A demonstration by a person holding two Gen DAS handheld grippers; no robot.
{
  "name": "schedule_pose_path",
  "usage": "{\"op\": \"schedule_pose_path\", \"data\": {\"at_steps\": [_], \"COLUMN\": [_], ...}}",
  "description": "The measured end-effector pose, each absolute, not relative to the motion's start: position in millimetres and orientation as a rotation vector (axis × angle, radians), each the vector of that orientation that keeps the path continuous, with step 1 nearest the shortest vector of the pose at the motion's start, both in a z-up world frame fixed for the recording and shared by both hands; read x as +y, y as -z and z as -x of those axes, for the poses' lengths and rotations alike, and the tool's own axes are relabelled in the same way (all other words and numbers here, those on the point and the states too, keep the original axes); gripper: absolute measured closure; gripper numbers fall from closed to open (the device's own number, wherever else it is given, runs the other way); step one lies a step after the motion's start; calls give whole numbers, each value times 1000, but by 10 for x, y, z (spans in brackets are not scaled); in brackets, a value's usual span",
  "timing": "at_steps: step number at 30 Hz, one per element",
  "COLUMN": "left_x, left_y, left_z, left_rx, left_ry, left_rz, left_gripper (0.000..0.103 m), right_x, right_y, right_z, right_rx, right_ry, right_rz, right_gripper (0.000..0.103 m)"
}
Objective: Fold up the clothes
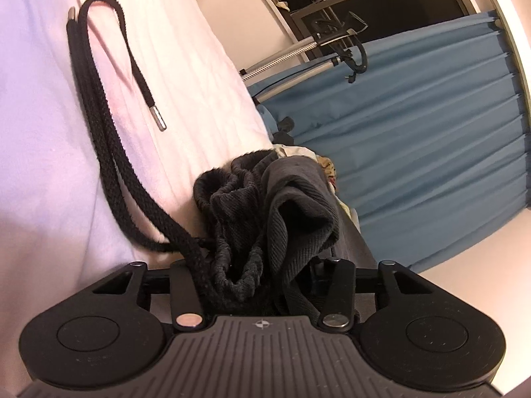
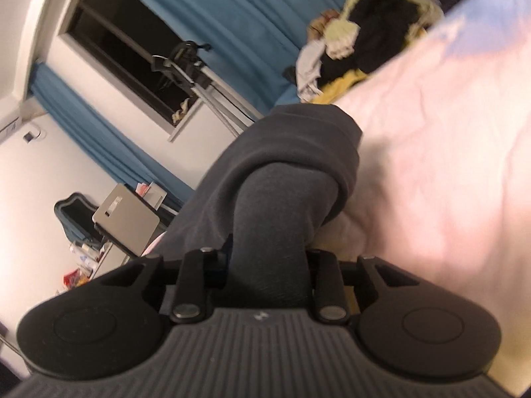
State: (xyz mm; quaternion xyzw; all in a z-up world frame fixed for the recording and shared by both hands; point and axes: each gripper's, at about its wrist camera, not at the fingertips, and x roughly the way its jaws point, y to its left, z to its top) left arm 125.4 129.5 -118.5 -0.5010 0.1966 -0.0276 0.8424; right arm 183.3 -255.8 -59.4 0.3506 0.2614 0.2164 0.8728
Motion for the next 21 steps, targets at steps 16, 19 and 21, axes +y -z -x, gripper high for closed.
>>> {"op": "schedule_pose_path", "data": {"at_steps": [16,19,21], "left_x": [530,227,-9], "left_y": [225,11,-120], "left_z": [-416,-380,-400], "left_rx": [429,423,425], "left_ry": [192,234,270], "left_rz": [907,877,855], "left_gripper": [54,54,54], "right_x": [-3392,-3724,-3992], "right_y": [-193,-303,-386], "right_z": [-396,-201,-98], "right_rx": [441,415,395], "right_ry": [-354,-338,-320], "right_rz": [-771,-814,-831], "right_gripper": [75,75,75]}}
